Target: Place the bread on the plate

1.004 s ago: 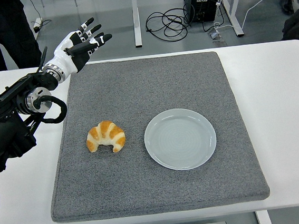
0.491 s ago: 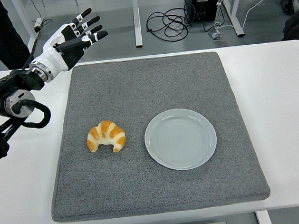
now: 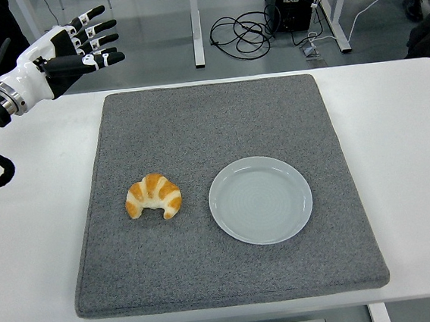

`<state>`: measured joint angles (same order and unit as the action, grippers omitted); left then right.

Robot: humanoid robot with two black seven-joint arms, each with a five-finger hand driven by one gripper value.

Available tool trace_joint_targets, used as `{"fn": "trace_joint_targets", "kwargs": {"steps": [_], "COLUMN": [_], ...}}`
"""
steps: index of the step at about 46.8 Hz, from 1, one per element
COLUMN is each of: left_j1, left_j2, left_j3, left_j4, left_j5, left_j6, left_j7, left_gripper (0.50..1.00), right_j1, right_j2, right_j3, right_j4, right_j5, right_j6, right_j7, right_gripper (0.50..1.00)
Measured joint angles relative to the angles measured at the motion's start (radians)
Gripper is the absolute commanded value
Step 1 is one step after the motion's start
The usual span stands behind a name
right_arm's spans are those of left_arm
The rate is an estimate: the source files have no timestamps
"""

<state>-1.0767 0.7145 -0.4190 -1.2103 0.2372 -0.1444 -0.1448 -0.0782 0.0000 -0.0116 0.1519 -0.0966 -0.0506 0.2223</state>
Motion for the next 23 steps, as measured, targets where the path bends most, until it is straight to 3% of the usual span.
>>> {"fn": "trace_joint_targets", "kwargs": {"steps": [17,23], "left_j1": [0.013,0.018], "left_j2": [0.22,0.258], "left_j3": [-0.003,-0.001], "left_j4": [-0.181,-0.234], "left_j5": [0.501,0.616], "left_j6": [-0.002,-0.002], "left_j7": [-0.007,-0.019], "left_gripper": [0.975,0.975], "right_j1": [0.001,0.001], "right_j2": [0.0,0.0], "right_j3": [0.0,0.0], "right_j4": [0.0,0.0], "right_j5": [0.0,0.0], "right_j6": [0.0,0.0], "right_j7": [0.0,0.0], "right_gripper": [1.0,1.0]}}
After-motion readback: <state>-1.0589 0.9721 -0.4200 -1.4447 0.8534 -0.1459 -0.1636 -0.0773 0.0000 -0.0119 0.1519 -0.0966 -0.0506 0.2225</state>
